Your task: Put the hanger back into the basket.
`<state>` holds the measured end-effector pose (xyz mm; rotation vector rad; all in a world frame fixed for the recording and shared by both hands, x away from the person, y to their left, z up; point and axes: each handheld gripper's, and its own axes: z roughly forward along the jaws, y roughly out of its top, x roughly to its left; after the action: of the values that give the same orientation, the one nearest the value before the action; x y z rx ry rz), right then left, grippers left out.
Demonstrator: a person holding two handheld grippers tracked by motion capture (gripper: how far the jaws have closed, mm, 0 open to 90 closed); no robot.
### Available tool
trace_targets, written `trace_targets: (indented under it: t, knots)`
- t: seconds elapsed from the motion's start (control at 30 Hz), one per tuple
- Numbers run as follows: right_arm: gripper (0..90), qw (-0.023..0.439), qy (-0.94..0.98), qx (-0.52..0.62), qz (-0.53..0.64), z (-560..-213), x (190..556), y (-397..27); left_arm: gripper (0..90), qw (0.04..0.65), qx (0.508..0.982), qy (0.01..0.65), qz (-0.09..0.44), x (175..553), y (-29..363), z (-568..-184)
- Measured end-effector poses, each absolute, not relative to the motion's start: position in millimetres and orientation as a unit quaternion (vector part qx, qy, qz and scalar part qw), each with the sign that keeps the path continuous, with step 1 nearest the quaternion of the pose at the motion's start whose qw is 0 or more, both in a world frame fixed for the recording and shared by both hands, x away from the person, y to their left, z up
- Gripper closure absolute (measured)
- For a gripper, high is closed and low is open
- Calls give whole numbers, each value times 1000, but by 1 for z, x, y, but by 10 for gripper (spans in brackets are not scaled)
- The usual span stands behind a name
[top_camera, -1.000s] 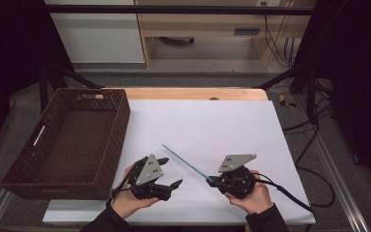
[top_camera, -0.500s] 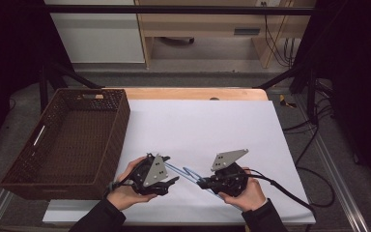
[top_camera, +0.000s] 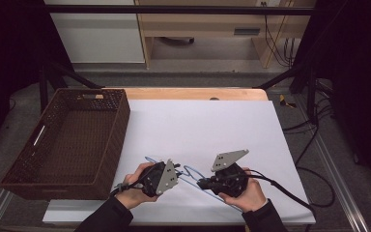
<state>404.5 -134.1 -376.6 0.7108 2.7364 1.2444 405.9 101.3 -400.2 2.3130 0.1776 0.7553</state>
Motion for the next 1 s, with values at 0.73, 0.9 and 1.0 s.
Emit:
trace_targets:
  t: [0.73,0.9,1.0]
  knots:
    - [552,154,835,265,456,-359,406,-160,869,309,901,98,289,398,98,-386]
    - [357,195,798,305,481,-354,406,-185,869,305,895,154,287,404,101,-376]
    - [272,210,784,321,488,-356,404,-196,869,304,893,173,283,407,102,-373]
